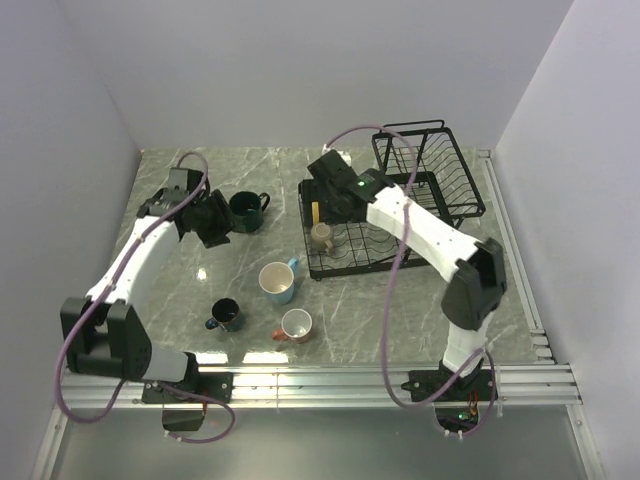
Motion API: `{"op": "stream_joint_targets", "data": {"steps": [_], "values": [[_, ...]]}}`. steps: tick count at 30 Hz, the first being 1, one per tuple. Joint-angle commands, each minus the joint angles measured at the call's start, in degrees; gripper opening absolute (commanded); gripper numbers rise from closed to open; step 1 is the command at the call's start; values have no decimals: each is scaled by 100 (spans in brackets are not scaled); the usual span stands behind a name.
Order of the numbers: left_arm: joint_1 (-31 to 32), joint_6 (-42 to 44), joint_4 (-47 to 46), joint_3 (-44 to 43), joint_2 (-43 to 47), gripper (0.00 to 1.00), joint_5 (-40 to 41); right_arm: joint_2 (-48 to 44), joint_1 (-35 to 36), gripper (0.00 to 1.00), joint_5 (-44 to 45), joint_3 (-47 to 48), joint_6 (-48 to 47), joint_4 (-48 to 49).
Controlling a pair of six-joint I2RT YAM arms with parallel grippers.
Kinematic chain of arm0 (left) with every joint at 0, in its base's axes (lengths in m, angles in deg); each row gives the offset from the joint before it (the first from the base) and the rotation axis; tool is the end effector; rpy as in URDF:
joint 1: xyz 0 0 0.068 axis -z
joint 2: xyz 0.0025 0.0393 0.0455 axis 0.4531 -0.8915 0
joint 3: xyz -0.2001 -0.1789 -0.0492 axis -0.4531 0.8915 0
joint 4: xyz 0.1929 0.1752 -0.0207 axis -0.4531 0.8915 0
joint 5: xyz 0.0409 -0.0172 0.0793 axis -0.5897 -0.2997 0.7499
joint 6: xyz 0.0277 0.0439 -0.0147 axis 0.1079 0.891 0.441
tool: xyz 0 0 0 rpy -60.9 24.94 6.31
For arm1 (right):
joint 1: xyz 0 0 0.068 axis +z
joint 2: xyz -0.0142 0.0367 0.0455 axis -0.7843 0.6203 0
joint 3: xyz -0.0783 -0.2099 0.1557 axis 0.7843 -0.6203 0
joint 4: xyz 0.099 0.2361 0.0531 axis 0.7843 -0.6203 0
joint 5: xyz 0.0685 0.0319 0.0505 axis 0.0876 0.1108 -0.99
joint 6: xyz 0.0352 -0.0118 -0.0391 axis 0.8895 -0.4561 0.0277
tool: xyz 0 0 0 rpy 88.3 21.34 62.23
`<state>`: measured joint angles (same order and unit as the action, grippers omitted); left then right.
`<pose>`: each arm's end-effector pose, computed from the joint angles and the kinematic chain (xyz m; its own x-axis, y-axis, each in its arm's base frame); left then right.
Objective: Load the cups into the dish rack
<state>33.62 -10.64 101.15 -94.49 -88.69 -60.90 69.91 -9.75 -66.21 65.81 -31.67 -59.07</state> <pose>0.2782 -0.0404 0.2887 -0.7746 -0.5313 -0.3432 -0.3211 0.7978 -0.5104 0.3066 0.2647 0.3134 -0.8050 -0.0862 -0.5870 -0.1938 0.9733 0.1229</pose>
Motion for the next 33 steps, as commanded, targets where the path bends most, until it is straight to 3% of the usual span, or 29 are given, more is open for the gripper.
{"op": "stream_joint_targets", "data": {"steps": [1, 9, 19, 22, 23, 26, 29, 31, 33], "values": [[-26, -79, -30, -686, -595, 55, 813, -752, 352, 98, 60, 46, 157, -304], [-35, 18, -56, -1865, -2231, 55, 1253, -2080, 529, 99, 103, -700, 403, -392], [-35, 132, 23, -2648, -3173, 53, 1789, -3118, 520, 100, 482, -1607, 675, -594], [-35, 158, 14, -2649, -3366, 45, 1825, -3197, 520, 100, 570, -1616, 693, -734], [-35, 176, -21, -2622, -3402, 34, 1799, -3232, 520, 100, 605, -1624, 702, -743], [-26, 202, -152, -2490, -3516, 20, 1702, -3302, 511, 100, 623, -1659, 746, -752], [-26, 237, -240, -2376, -3578, 15, 1614, -3355, 511, 100, 623, -1712, 772, -779], [-26, 307, -293, -2323, -3604, 4, 1500, -3373, 520, 100, 623, -1739, 790, -779], [-26, 334, -293, -2323, -3569, 0, 1360, -3390, 511, 100, 597, -1748, 807, -779]]}}
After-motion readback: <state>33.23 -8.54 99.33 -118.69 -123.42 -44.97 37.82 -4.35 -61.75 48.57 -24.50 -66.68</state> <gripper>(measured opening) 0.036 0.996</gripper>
